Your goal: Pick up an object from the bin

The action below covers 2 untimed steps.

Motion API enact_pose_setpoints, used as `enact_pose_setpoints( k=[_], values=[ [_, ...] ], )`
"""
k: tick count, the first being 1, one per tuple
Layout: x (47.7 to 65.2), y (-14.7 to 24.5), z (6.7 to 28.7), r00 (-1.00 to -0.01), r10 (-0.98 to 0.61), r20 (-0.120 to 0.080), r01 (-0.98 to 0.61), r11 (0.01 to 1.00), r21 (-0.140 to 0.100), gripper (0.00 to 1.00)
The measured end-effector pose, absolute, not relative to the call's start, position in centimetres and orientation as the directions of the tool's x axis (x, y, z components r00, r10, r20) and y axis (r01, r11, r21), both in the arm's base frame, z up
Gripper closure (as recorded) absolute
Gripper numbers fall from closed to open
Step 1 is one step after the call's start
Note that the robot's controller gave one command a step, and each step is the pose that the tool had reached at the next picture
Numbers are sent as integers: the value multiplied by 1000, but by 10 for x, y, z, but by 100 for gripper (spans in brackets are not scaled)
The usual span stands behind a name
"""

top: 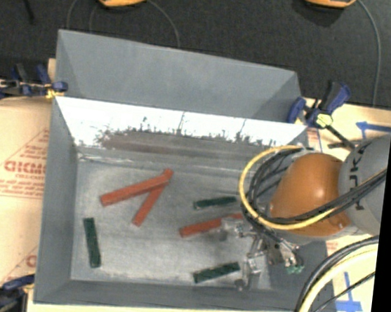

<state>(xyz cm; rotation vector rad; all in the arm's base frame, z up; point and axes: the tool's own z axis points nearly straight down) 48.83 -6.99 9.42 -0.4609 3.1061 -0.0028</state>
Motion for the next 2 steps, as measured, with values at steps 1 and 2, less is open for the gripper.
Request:
enact_pose_setpoints(
  k=[1, 2],
  values=[
    [481, -51, 77, -998, -69, -11, -69, 998, -1, 0],
    [477, -51, 70, -954, -299, -5, -299, 954, -5, 100]
  ],
)
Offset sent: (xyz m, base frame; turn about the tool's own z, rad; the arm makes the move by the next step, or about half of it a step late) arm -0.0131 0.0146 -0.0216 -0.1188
